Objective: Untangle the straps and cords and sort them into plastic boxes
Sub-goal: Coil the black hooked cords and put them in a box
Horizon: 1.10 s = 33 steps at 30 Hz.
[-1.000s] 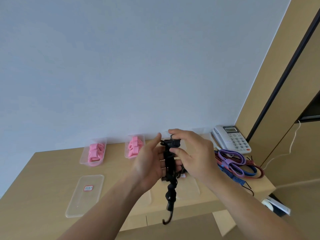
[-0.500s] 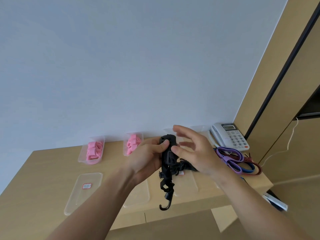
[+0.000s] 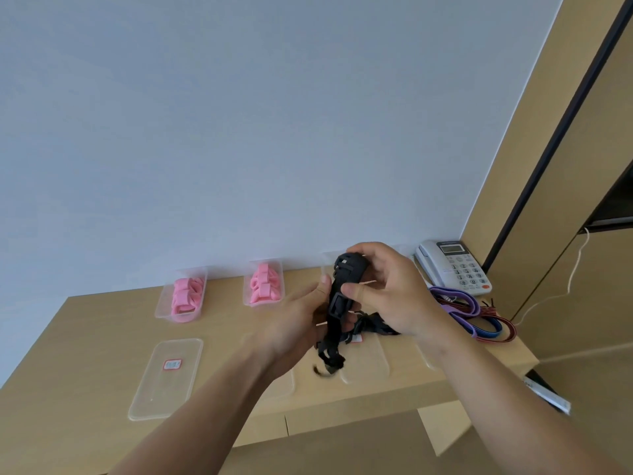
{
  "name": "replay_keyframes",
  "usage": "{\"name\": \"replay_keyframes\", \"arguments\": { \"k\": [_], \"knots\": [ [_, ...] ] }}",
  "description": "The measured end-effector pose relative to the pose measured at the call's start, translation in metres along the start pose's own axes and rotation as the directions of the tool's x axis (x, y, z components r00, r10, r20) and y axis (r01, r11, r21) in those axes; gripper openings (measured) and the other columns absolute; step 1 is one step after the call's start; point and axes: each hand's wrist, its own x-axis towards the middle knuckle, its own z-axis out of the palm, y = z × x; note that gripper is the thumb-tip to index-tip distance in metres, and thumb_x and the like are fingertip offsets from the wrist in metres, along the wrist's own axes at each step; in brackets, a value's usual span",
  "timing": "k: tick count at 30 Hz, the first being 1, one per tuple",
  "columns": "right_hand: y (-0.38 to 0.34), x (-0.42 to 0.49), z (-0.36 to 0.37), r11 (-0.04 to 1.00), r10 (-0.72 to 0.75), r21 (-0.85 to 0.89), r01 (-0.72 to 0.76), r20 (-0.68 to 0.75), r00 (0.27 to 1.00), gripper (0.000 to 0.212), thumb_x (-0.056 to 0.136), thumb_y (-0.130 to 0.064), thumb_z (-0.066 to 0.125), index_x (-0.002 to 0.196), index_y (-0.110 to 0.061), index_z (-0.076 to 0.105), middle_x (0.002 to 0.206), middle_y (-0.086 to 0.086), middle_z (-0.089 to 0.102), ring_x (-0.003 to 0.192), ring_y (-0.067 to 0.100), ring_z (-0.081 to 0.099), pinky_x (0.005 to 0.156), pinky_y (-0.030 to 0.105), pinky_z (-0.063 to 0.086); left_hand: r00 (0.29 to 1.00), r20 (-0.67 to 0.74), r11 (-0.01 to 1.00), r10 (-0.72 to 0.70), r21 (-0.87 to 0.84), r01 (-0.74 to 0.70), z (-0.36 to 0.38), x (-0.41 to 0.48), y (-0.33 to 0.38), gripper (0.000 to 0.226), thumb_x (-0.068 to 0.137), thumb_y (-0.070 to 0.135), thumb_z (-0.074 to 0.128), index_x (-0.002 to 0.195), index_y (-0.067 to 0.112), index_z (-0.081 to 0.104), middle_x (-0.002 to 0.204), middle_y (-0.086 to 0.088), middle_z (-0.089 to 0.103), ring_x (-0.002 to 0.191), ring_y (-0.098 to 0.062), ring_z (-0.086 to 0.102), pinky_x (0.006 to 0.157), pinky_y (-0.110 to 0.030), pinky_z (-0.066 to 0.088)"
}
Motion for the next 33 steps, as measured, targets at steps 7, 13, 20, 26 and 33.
{"name": "replay_keyframes", "arguments": {
  "k": [7,13,20,26,33],
  "knots": [
    [0.004,-0.004,-0.004,0.997,-0.055,-0.055,0.048,-0.125,0.991,0.046,0.076,-0.003,0.081,0.11,-0.029,0.062,0.098,-0.007,0.073,0.085,0.009,0.069,0.076,0.022,0.054,0.993,0.003,0.993,-0.114,-0.016,0.114,0.012,-0.002,-0.01,0.053,0.109,0.041,0.038,0.126,-0.003,0.062,0.103,-0.023,0.074,0.081,-0.032,0.071,0.075,-0.037,0.06],
    [0.012,-0.008,0.0,0.891,-0.362,-0.369,0.264,-0.227,0.904,0.05,0.073,-0.006,0.083,0.117,-0.02,0.064,0.104,-0.008,0.071,0.082,0.015,0.068,0.079,0.015,0.049,0.968,0.067,0.971,-0.241,0.012,0.24,0.023,-0.003,-0.013,0.069,0.106,0.06,0.031,0.123,-0.001,0.061,0.097,-0.017,0.069,0.078,-0.031,0.068,0.082,-0.049,0.059],
    [0.03,-0.016,0.005,0.588,-0.747,-0.518,0.621,-0.055,0.662,0.036,0.074,0.005,0.083,0.107,-0.005,0.072,0.108,0.006,0.072,0.1,0.024,0.066,0.093,0.028,0.051,0.97,0.129,0.917,-0.206,-0.32,0.237,0.027,0.006,-0.002,0.068,0.101,0.062,0.049,0.128,0.002,0.066,0.105,-0.016,0.071,0.094,-0.033,0.073,0.077,-0.044,0.06],
    [0.035,-0.029,0.009,0.673,-0.681,-0.408,0.617,-0.017,0.732,0.014,0.086,-0.019,0.077,0.091,-0.007,0.081,0.105,0.006,0.076,0.1,0.025,0.067,0.087,0.035,0.054,0.99,0.097,0.938,-0.099,-0.324,0.126,0.014,0.01,0.012,0.027,0.101,0.031,0.061,0.097,0.008,0.074,0.093,-0.011,0.072,0.083,-0.027,0.072,0.075,-0.042,0.061],
    [0.024,-0.036,0.009,0.908,-0.385,-0.242,0.343,-0.158,0.909,0.041,0.074,-0.034,0.083,0.111,-0.02,0.071,0.108,-0.009,0.068,0.096,0.009,0.066,0.079,0.022,0.053,1.0,0.0,0.962,0.012,-0.273,-0.012,0.015,0.01,0.014,0.029,0.103,0.023,0.059,0.087,0.01,0.081,0.091,-0.013,0.071,0.08,-0.027,0.071,0.075,-0.046,0.06]
  ]
}}
